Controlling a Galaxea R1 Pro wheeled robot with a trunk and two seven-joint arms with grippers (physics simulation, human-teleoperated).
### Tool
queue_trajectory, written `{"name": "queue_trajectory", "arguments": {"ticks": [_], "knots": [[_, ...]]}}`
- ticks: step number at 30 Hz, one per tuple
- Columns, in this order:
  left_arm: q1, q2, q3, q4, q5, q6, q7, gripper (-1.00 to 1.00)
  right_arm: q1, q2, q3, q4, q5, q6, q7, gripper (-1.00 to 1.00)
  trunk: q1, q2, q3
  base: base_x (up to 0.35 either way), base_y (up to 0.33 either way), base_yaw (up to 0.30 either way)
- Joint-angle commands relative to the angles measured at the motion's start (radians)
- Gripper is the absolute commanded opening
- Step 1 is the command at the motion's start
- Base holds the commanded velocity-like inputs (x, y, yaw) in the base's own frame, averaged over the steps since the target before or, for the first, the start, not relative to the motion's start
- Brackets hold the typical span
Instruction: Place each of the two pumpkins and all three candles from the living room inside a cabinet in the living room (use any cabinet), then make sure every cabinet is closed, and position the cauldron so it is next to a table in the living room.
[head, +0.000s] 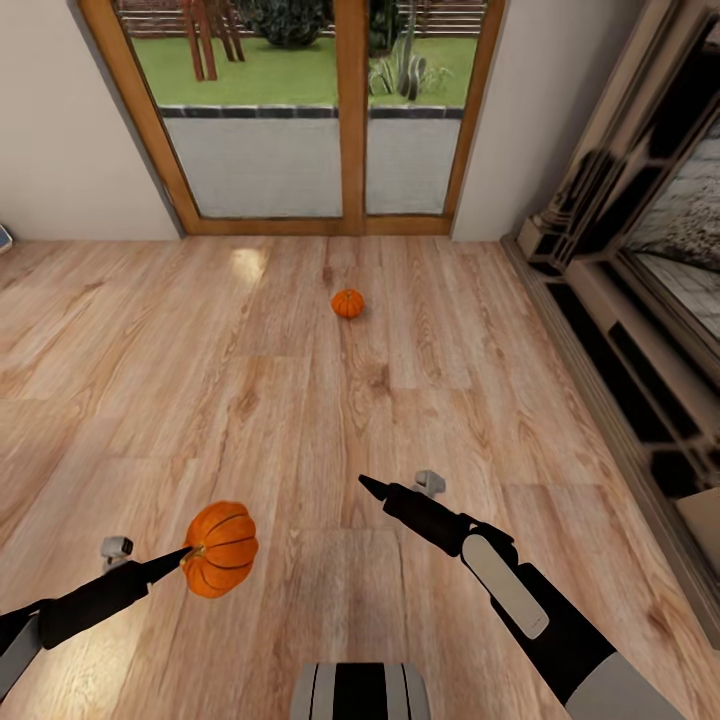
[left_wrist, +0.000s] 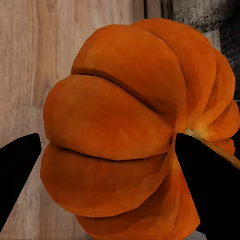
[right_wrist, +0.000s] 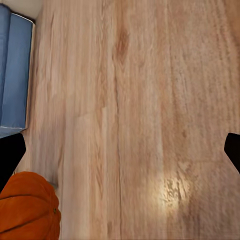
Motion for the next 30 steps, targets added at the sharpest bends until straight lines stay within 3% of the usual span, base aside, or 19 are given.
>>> {"name": "queue_trajectory", "arguments": {"ticks": [1,25,30], "knots": [[0.0,0.0,0.0,0.0,0.002,0.009,-0.001,-1.0,-0.001,-0.001,0.001,0.0,-0.005,0.002,0.001,1.0,-0.001,0.0,0.003,0.0,0.0,0.0],[0.0,-0.002,-0.004,0.0,0.002,0.009,0.0,-1.0,-0.001,-0.002,0.001,0.0,-0.005,0.001,0.001,1.0,-0.011,0.006,0.096,0.0,0.0,0.0],[-0.001,0.001,-0.001,0.001,0.002,0.009,-0.001,-1.0,-0.001,-0.002,0.001,0.0,-0.005,0.0,0.001,1.0,-0.011,0.006,0.096,0.0,0.0,0.0]]}}
